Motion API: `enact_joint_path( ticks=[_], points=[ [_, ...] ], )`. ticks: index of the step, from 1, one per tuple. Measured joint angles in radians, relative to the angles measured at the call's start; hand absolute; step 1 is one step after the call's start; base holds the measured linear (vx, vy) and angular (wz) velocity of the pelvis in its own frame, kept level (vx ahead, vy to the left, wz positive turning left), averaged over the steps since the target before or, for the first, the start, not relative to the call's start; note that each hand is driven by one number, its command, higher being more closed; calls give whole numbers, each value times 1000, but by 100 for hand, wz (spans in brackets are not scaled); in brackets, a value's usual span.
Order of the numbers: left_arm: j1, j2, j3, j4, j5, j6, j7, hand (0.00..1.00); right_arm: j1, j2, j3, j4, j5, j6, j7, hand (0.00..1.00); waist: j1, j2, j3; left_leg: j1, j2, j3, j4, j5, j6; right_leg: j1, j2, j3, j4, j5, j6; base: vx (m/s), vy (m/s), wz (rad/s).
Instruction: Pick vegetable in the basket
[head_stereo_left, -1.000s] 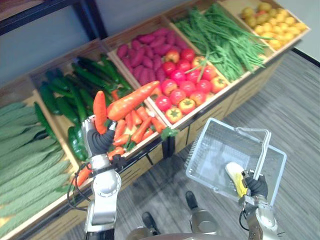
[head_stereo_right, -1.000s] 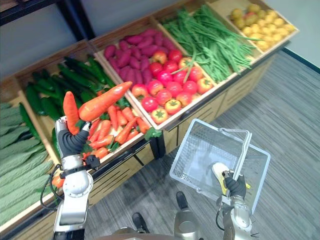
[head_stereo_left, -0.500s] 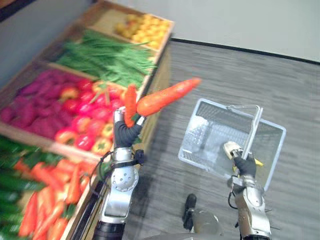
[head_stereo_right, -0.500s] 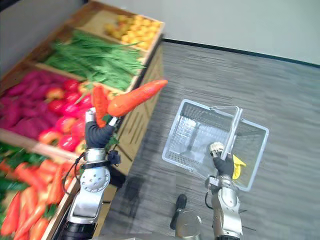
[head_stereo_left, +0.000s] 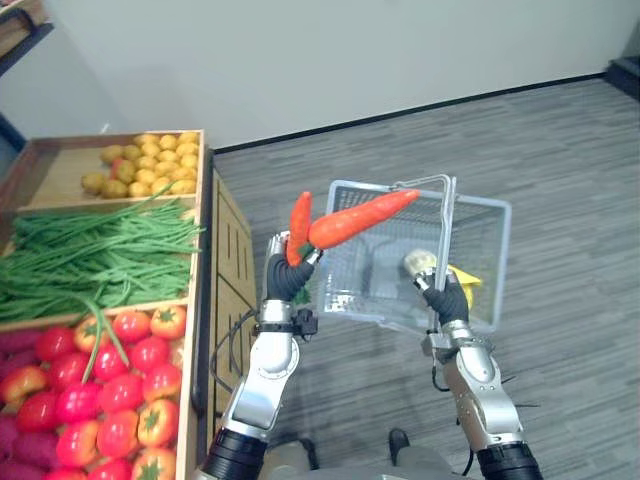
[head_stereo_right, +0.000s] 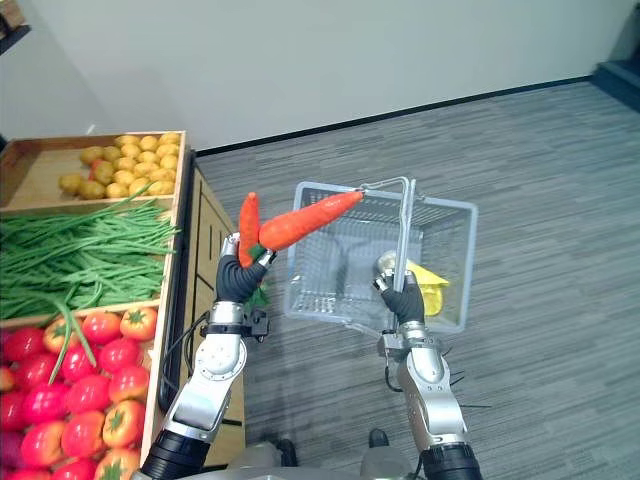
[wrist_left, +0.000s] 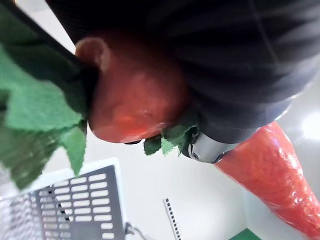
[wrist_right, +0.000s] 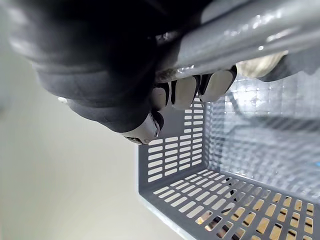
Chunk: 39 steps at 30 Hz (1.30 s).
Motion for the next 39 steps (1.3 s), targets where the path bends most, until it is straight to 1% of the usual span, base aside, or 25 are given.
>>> enact_joint_path(
  ticks=[1, 2, 4, 7, 9, 11, 13, 15, 16, 17, 19, 21, 24, 27, 31, 36, 39],
  points=[
    [0, 1, -1, 11, 8, 3, -1, 100, 0, 1, 10, -3, 8, 4, 7, 100, 0, 0, 0, 7, -3, 4, -9, 1, 1, 1, -3, 0, 0, -1, 2, 62, 54, -14],
    [0, 1, -2, 30, 36, 20, -2, 100, 2, 5, 30, -6, 21, 5, 21, 100, -1, -1, 0, 23, -7, 12, -32, 6, 3, 2, -4, 0, 0, -1, 2, 69, 44, -16],
    [-1, 3, -4, 60, 71, 37, -7, 100, 15, 11, 61, -21, 41, 13, 44, 100, -1, -2, -2, 45, -10, 24, -70, 12, 1, 1, -3, 1, -1, -1, 3, 64, 18, -20],
    [-15, 2, -13, 106, 106, 47, -25, 100, 43, 16, 93, -48, 56, 30, 58, 100, -5, -5, -5, 65, -16, 30, -107, 21, -4, 1, 2, 1, -4, -2, 4, 41, -4, -10],
    [-23, 1, -13, 137, 123, 65, -30, 100, 58, 17, 105, -50, 73, 30, 69, 100, -11, -13, -14, 68, -16, 31, -124, 26, -6, 1, 3, 1, -18, 0, 8, 25, -19, -4],
    [-28, 3, -21, 167, 131, 71, -44, 100, 68, 18, 116, -50, 91, 31, 75, 100, -22, -19, -18, 76, -15, 33, -137, 31, -8, 6, 4, 2, -23, 0, 8, 11, -12, -2],
    [-40, 5, -55, 206, 137, 82, -46, 100, 76, 18, 129, -50, 122, 31, 76, 100, -25, -22, -20, 88, -10, 35, -142, 31, -8, 20, 3, 2, -34, 0, 8, 0, 0, 0],
    [-48, 3, -61, 216, 137, 82, -46, 100, 76, 17, 137, -50, 130, 31, 75, 100, -24, -23, -21, 88, -11, 35, -145, 31, -8, 18, 3, 2, -34, 0, 8, -16, -4, 0],
    [-67, 3, -82, 251, 138, 83, -47, 100, 76, 15, 152, -50, 146, 31, 75, 100, -24, -24, -22, 89, -11, 34, -149, 33, -9, 17, 3, 3, -35, 0, 8, -33, -8, -1],
    [-75, 2, -85, 267, 137, 84, -46, 0, 76, 14, 158, -50, 153, 31, 75, 100, -24, -26, -23, 89, -12, 35, -154, 37, -9, 16, 3, 3, -36, 0, 8, -42, -15, 1],
    [-96, 2, -87, 305, 140, 89, -46, 0, 83, 9, 177, -50, 170, 31, 75, 100, -25, -31, -26, 90, -13, 34, -173, 49, -10, 12, 3, 2, -43, 1, 9, -16, -12, 1],
    [-114, 2, -94, 361, 162, 107, -48, 0, 87, -1, 212, -50, 202, 35, 77, 100, -27, -38, -30, 94, -13, 33, -191, 60, -13, 12, 3, 1, -51, 3, 13, 0, 0, 0],
    [-114, 3, -98, 392, 174, 116, -66, 0, 93, -5, 239, -50, 219, 37, 80, 100, -28, -39, -31, 95, -10, 34, -206, 69, -18, 5, 4, 1, -51, 3, 13, 0, 0, 0],
    [-115, 2, -102, 415, 174, 129, -68, 0, 93, -6, 263, -50, 259, 52, 84, 100, -29, -39, -31, 94, -8, 38, -209, 70, -18, 0, 6, 2, -51, 3, 13, -3, -7, -1],
    [-117, 8, -103, 420, 174, 131, -75, 0, 99, -7, 272, -50, 277, 58, 99, 100, -31, -40, -32, 94, -8, 38, -209, 70, -18, 0, 6, 1, -51, 4, 13, 0, 0, 0],
    [-117, 16, -104, 420, 180, 131, -79, 0, 117, -7, 272, -50, 277, 58, 102, 100, -33, -54, -40, 94, -9, 35, -209, 70, -18, 2, 4, -1, -51, 3, 13, -6, -2, 1],
    [-117, 19, -127, 389, 207, 130, -87, 0, 159, -7, 267, -49, 276, 58, 102, 100, -34, -59, -44, 94, -11, 26, -208, 71, -17, 7, 3, -7, -51, 3, 13, -23, -10, 6]
  ],
)
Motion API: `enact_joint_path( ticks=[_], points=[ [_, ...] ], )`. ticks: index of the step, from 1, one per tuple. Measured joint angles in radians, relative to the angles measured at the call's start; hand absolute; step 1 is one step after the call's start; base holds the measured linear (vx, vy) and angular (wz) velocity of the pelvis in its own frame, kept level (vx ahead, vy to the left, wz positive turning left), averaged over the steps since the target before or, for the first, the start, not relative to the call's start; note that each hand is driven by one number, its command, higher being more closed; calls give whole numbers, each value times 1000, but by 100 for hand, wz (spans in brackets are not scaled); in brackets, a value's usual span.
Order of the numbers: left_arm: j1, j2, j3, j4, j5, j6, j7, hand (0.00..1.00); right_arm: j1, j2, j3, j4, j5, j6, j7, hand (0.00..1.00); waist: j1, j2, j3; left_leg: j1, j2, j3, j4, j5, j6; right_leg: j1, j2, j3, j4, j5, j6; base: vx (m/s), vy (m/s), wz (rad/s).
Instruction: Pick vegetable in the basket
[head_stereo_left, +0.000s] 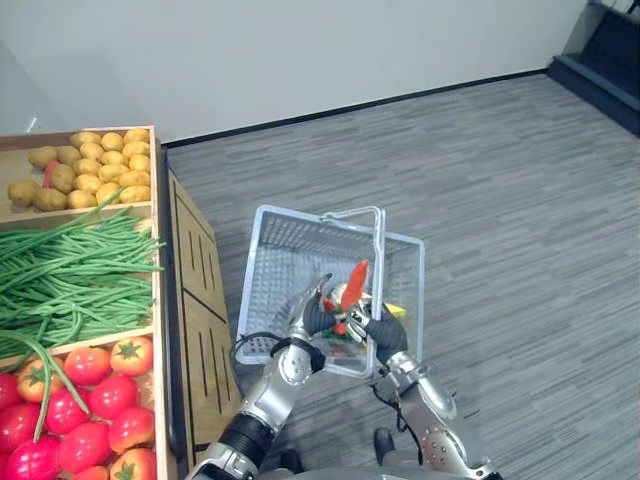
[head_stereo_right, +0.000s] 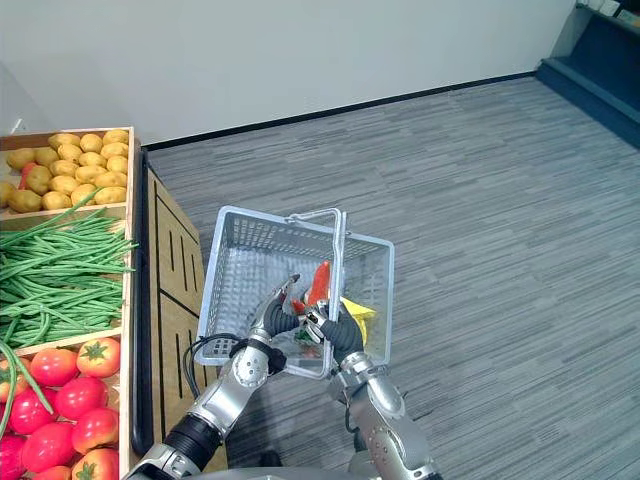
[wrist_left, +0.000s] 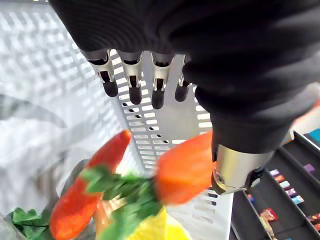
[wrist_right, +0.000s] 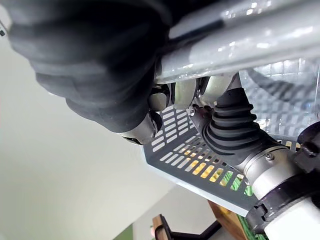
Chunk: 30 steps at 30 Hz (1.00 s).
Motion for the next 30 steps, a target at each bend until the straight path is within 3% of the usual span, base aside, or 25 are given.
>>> enact_joint_path(
  ticks=[13, 17, 22, 25, 30],
  points=[
    [4, 5, -8, -209, 60, -32, -2, 0, 72, 7, -105, 116, -61, 8, -3, 100, -15, 5, -11, 6, -6, -22, -21, 18, 2, 9, -1, -24, 2, -7, 10, -20, -13, 5],
    [68, 1, 44, -355, -74, -84, -1, 0, 76, 20, -210, 141, -167, 8, -28, 100, -15, 10, -16, 6, -6, -25, -21, 18, 2, 11, 1, -29, 2, -7, 10, -6, -6, 1],
    [217, -2, 222, -463, -348, -118, -3, 0, 83, 26, -372, 163, -281, 7, -64, 100, -10, 17, -20, 10, -8, -35, -21, 18, 2, 20, 0, -42, 2, -10, 14, -26, -17, 6],
    [303, 2, 322, -466, -497, -139, -29, 0, 85, 23, -473, 195, -340, 2, -79, 100, 11, 25, -27, 14, -8, -38, -21, 18, 2, 25, -1, -46, 2, -11, 15, -17, -9, 2],
    [392, 23, 422, -360, -631, -154, -77, 0, 84, 22, -559, 268, -400, 0, -108, 100, 15, 27, -29, 15, -9, -73, -21, 24, 1, 45, -1, -82, 2, -14, 15, -29, -25, 20]
  ],
)
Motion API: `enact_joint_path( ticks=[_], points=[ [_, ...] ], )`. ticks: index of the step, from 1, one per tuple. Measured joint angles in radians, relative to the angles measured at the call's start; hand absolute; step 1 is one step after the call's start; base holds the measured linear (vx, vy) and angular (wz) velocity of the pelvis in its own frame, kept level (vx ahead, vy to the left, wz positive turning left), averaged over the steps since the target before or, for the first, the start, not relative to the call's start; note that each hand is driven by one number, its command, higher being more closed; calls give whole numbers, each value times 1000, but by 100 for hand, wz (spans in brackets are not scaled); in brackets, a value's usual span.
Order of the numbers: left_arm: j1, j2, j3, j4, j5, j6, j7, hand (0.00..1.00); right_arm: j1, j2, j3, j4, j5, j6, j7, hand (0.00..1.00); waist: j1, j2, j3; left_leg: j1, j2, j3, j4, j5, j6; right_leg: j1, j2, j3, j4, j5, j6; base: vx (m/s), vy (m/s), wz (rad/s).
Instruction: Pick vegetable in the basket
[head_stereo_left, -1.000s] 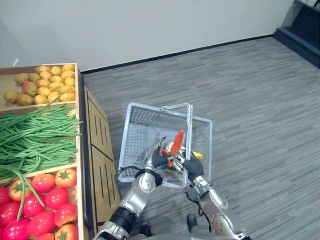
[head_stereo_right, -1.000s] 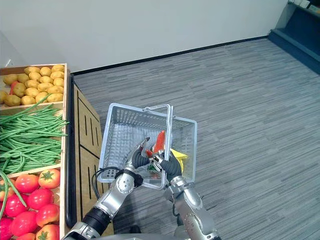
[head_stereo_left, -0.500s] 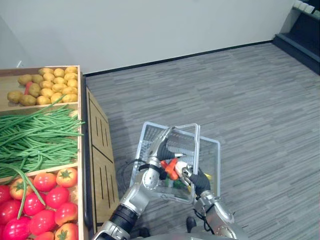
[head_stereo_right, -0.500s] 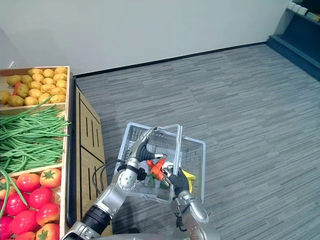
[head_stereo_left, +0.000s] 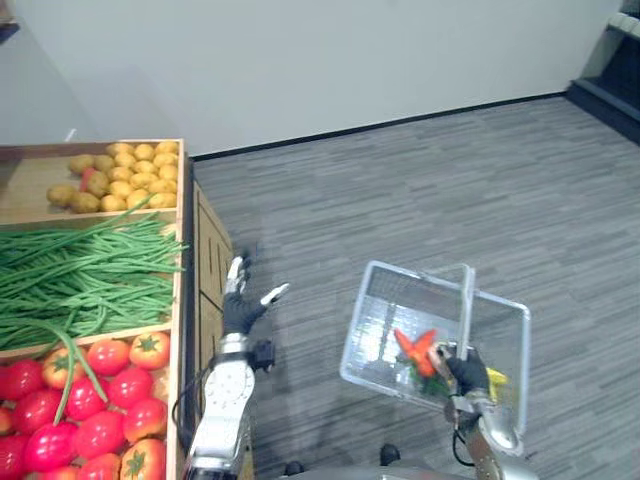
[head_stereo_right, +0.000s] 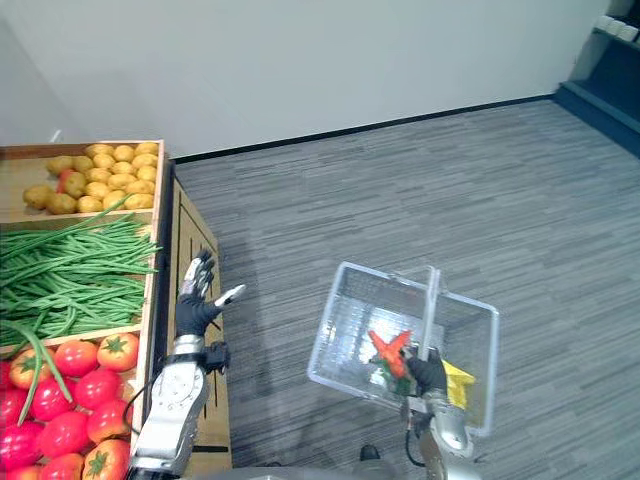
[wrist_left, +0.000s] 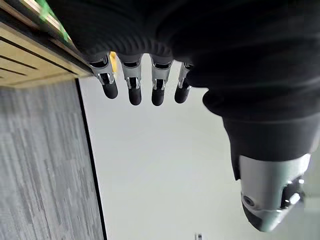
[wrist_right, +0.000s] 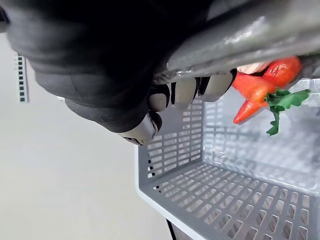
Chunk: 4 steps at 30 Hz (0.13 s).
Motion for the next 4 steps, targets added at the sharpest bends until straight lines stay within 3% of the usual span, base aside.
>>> enact_joint_path(
  ticks=[4],
  points=[
    [44, -2, 43, 108, -32, 2, -32, 0, 4, -1, -21, 56, -36, 0, -6, 100, 18, -5, -3, 0, 1, -9, 0, 2, -3, 4, 1, -14, 0, -2, -3, -43, -20, 6]
  ],
)
